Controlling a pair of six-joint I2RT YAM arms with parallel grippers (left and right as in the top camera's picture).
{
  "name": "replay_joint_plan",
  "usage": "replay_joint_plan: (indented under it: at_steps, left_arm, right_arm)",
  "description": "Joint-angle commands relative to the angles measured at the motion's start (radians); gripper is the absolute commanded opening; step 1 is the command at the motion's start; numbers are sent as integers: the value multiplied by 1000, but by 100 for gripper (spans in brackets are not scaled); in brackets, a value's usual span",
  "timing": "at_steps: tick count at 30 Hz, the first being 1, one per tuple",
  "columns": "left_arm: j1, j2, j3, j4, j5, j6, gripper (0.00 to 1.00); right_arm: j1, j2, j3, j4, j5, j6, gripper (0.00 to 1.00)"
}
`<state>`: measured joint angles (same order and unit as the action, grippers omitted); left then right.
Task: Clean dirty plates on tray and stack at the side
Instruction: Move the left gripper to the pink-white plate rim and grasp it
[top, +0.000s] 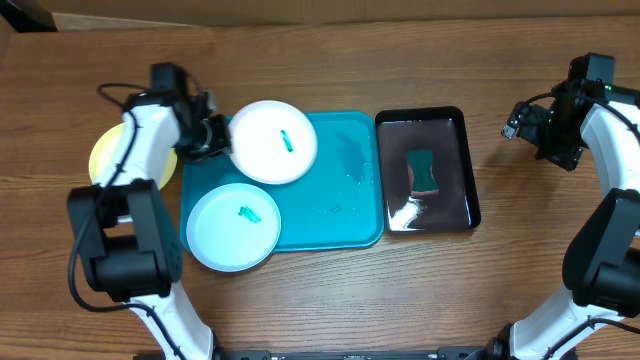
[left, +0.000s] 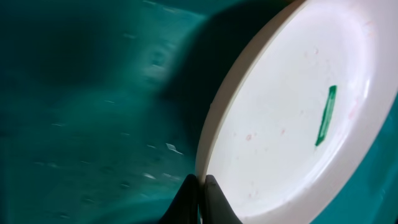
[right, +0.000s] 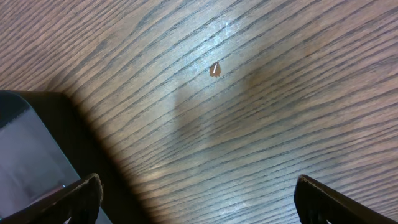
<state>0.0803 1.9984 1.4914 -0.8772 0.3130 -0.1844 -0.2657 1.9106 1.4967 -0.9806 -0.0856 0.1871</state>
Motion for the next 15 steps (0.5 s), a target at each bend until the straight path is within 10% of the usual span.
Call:
replay_joint_plan:
  at_steps: [1, 15]
  left_arm:
    - [-74, -45, 19, -18, 27, -26, 4]
    - [-180, -43, 17, -61, -174, -115, 4]
  right_arm:
    - [3, -5, 13, 6, 6, 7, 100]
    - [3, -4, 13, 6, 6, 7, 100]
